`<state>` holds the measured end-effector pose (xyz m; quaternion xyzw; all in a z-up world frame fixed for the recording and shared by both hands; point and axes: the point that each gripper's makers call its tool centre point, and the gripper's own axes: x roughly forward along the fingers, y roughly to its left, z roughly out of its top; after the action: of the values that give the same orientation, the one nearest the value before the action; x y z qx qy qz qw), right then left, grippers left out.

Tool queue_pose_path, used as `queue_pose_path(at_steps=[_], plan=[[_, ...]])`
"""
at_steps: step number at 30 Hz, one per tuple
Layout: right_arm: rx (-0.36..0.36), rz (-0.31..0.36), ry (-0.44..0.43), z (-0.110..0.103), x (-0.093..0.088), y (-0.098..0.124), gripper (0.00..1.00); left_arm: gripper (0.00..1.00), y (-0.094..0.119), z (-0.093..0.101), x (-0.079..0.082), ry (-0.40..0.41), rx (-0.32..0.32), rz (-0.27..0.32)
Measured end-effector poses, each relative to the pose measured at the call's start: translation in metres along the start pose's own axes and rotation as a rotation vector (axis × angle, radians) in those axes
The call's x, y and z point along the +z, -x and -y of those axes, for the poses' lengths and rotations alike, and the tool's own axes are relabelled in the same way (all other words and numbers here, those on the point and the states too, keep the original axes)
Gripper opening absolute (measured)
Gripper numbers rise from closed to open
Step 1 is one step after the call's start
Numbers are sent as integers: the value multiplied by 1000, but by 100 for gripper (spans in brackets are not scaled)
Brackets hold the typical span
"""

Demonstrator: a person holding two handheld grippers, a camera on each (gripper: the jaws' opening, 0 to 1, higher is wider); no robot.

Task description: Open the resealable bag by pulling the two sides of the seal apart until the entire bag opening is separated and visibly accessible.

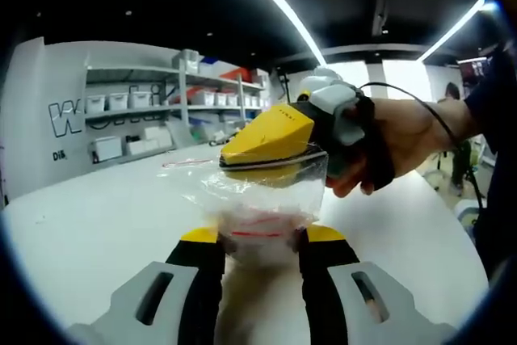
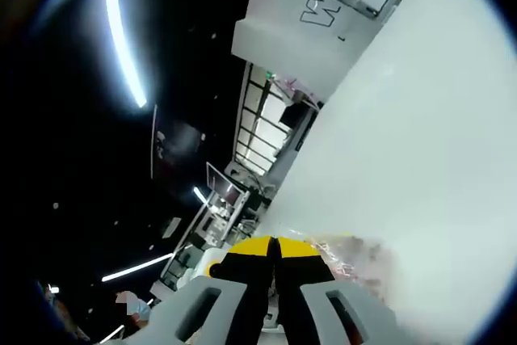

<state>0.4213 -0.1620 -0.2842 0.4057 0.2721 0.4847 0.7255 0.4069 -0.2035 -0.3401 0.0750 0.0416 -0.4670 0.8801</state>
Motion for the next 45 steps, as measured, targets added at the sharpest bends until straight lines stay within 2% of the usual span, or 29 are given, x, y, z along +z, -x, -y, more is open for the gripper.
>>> queue_pose_path(at_steps=[13, 20, 22, 30, 38, 45], plan=[[-4, 13, -2, 2, 3, 0, 0, 37, 2, 2, 1, 11, 1, 6], [-9, 21, 8, 2, 6, 1, 0, 42, 3, 3, 5, 13, 0, 24], [-10, 26, 10, 3, 8, 1, 0, 47, 3, 6, 7, 30, -12, 32], [-6, 46, -5, 2, 5, 6, 0, 48, 4, 7, 7, 22, -17, 35], [3, 62, -15, 2, 6, 8, 0, 48, 3, -3, 8, 18, -11, 36], [9, 70, -20, -1, 6, 10, 0, 49, 7, -12, 13, 61, 1, 56]])
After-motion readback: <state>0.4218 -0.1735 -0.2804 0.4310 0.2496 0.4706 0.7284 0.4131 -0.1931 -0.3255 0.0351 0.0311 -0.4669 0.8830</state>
